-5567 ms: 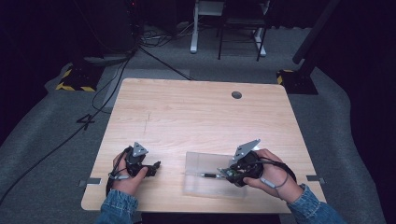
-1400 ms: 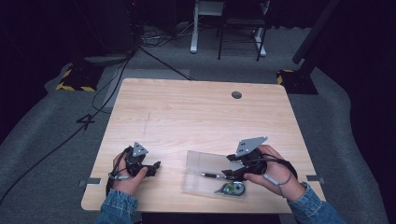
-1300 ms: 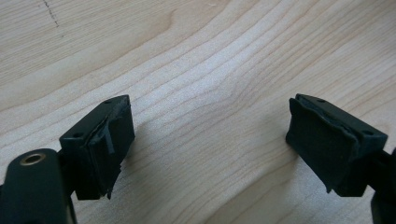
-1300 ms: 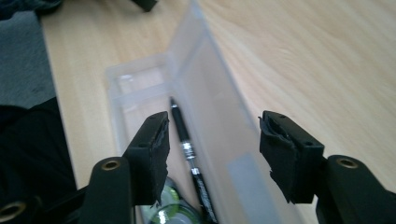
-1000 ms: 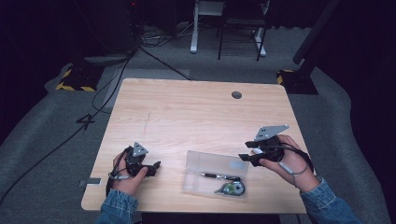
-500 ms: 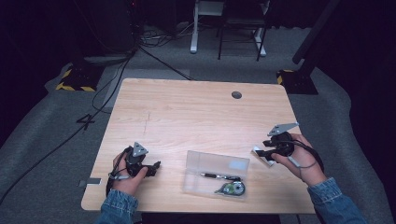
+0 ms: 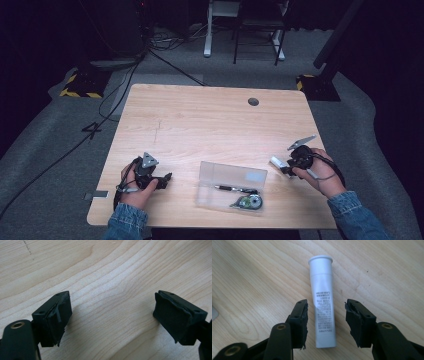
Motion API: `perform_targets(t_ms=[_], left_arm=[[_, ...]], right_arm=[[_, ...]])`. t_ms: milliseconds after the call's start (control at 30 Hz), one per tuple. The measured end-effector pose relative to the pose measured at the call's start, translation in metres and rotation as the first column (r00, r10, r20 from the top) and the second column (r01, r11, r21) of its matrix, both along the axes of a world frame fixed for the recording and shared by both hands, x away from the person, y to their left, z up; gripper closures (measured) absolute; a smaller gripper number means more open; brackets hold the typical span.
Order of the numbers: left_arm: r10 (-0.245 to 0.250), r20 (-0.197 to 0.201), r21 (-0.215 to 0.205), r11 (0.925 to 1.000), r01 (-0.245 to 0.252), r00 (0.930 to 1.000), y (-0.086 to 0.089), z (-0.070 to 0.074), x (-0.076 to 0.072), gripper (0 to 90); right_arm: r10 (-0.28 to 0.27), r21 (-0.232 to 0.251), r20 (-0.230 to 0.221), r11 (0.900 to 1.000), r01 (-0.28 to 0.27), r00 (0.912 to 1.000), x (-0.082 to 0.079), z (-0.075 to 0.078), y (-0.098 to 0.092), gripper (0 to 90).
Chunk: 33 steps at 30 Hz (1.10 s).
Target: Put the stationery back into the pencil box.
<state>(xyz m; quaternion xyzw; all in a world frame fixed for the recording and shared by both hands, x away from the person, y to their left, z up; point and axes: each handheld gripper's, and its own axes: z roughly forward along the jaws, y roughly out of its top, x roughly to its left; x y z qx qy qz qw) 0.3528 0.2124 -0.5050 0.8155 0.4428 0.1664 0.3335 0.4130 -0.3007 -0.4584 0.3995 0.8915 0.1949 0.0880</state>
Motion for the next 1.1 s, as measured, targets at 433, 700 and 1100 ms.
perform_targets(t_ms=[433, 700, 1100], left_arm=[[0.007, 0.003, 0.001, 1.0000, -0.007, 1.0000, -0.001, 0.000, -0.001, 15.2], [0.007, 0.002, 0.000, 1.0000, -0.007, 1.0000, -0.001, 0.000, -0.001, 15.2], [0.005, 0.002, 0.001, 1.0000, -0.005, 1.0000, -0.001, 0.000, -0.001, 15.2]], right_arm=[[-0.003, -0.036, -0.041, 0.999, 0.001, 0.9992, 0.004, -0.008, 0.005, 70.8], [-0.032, -0.070, -0.059, 0.997, 0.028, 0.9977, 0.005, -0.007, 0.010, 71.3], [-0.030, -0.039, -0.038, 0.999, 0.028, 0.9988, 0.004, -0.007, 0.010, 71.4]])
